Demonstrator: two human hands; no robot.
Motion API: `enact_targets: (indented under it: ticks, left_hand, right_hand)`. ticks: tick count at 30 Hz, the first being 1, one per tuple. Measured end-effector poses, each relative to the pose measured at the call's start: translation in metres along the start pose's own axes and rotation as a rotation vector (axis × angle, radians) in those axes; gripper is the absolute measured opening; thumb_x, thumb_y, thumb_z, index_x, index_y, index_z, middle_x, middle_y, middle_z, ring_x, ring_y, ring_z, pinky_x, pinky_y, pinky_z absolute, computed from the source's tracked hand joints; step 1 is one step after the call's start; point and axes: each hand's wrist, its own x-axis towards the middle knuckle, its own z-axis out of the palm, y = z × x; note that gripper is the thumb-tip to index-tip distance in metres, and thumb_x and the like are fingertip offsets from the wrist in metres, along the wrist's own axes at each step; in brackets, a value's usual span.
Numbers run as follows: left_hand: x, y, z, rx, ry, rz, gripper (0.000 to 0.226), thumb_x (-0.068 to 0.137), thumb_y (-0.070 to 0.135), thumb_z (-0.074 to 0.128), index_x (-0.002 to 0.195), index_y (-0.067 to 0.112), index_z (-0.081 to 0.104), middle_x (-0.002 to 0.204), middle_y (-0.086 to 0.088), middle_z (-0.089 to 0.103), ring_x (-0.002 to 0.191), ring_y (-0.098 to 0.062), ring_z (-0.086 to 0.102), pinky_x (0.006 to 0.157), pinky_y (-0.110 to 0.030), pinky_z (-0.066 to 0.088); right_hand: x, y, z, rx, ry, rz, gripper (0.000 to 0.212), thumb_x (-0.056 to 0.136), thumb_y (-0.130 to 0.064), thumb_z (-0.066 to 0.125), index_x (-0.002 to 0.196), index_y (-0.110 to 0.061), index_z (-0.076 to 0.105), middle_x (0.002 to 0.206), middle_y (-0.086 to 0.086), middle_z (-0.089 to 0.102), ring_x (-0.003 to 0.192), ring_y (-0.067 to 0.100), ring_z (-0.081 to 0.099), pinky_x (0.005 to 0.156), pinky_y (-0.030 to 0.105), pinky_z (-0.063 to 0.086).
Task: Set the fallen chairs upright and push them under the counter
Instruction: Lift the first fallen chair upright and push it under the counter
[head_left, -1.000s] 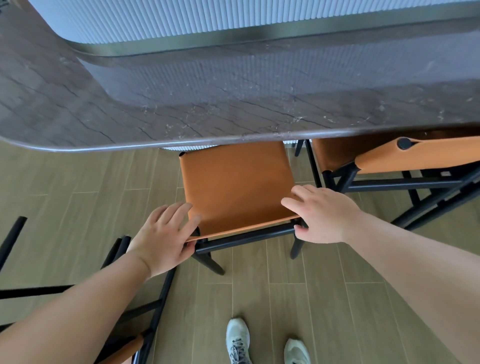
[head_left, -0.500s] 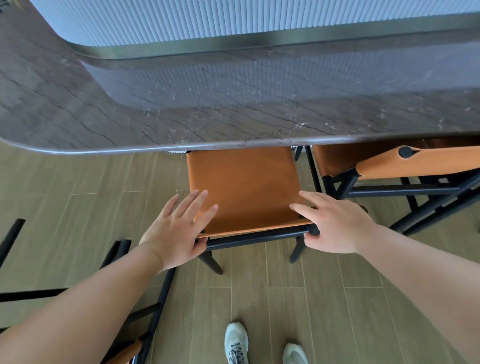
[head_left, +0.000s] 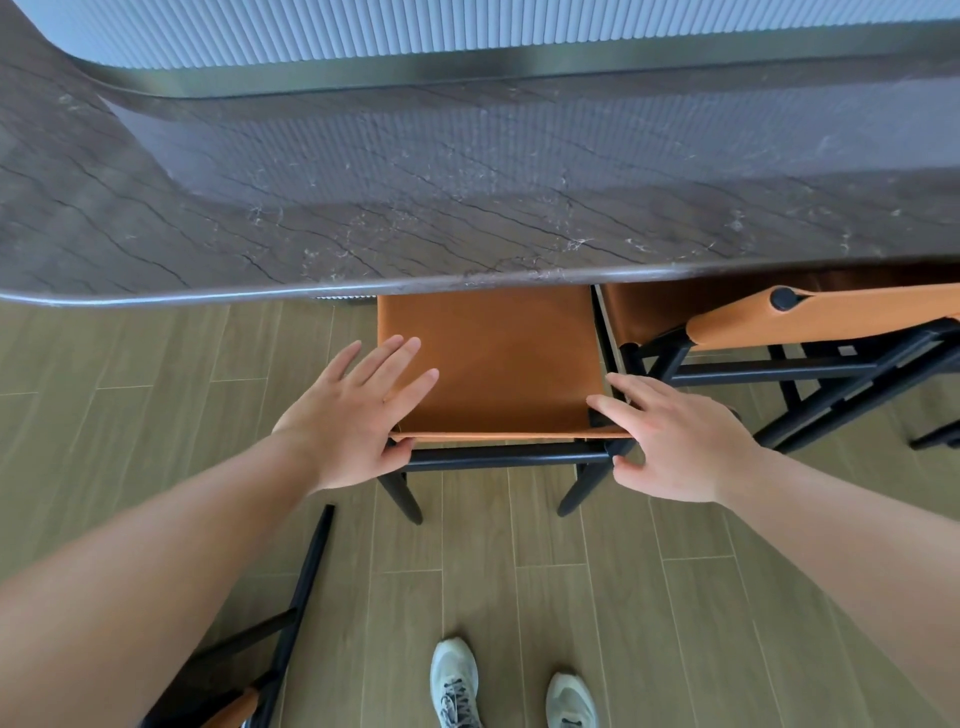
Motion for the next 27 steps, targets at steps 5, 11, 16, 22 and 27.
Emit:
enact_targets:
  ticks: [5, 11, 16, 22, 27]
  left_hand:
    - [-0.010, -0.013, 0.006, 0.003, -0.021, -0.013, 0.069, 0.089, 0.056, 0.050, 0.146, 0.018, 0.042, 0.157, -0.018, 0.030, 0.147, -0.033, 0.026, 0.117, -0.054, 0.022]
    - [-0.021, -0.023, 0.019, -0.072, 0.076, 0.021, 0.049, 0.087, 0.050, 0.043, 0.116, 0.012, 0.048, 0.131, -0.022, 0.055, 0.126, -0.040, 0.051, 0.104, -0.054, 0.040]
    - [-0.023, -0.026, 0.027, -0.032, 0.137, 0.093, 0.046, 0.091, 0.043, 0.044, 0.119, 0.009, 0.058, 0.130, -0.020, 0.054, 0.122, -0.038, 0.052, 0.099, -0.050, 0.044]
    - [-0.025, -0.030, 0.024, -0.093, 0.126, 0.201, 0.019, 0.085, 0.027, 0.069, 0.093, 0.014, 0.057, 0.086, -0.004, 0.058, 0.071, -0.023, 0.054, 0.059, -0.037, 0.050]
    - [-0.026, -0.033, 0.016, -0.141, 0.048, 0.197, 0.042, 0.053, 0.001, 0.083, 0.087, 0.015, 0.062, 0.074, 0.001, 0.055, 0.058, -0.019, 0.051, 0.045, -0.029, 0.046]
  right_hand:
    - [0.006, -0.017, -0.003, -0.030, 0.049, -0.042, 0.060, 0.076, -0.049, 0.063, 0.131, -0.029, 0.046, 0.136, 0.006, 0.055, 0.110, 0.021, 0.061, 0.049, 0.019, 0.041]
    - [0.018, -0.031, -0.001, -0.052, 0.070, -0.068, 0.054, 0.074, -0.044, 0.064, 0.121, -0.026, 0.048, 0.119, 0.003, 0.056, 0.095, 0.020, 0.060, 0.049, 0.024, 0.050]
    - [0.019, -0.033, -0.003, -0.061, 0.065, -0.057, 0.054, 0.074, -0.041, 0.068, 0.122, -0.023, 0.051, 0.119, 0.003, 0.057, 0.094, 0.020, 0.061, 0.053, 0.025, 0.052]
    - [0.020, -0.039, -0.009, -0.075, 0.079, -0.039, 0.034, 0.080, -0.021, 0.069, 0.111, -0.016, 0.057, 0.100, 0.004, 0.058, 0.078, 0.020, 0.058, 0.054, 0.031, 0.052]
    - [0.022, -0.038, -0.013, -0.100, 0.034, -0.010, 0.026, 0.078, -0.006, 0.069, 0.098, -0.016, 0.057, 0.090, -0.001, 0.054, 0.074, 0.017, 0.050, 0.060, 0.030, 0.049]
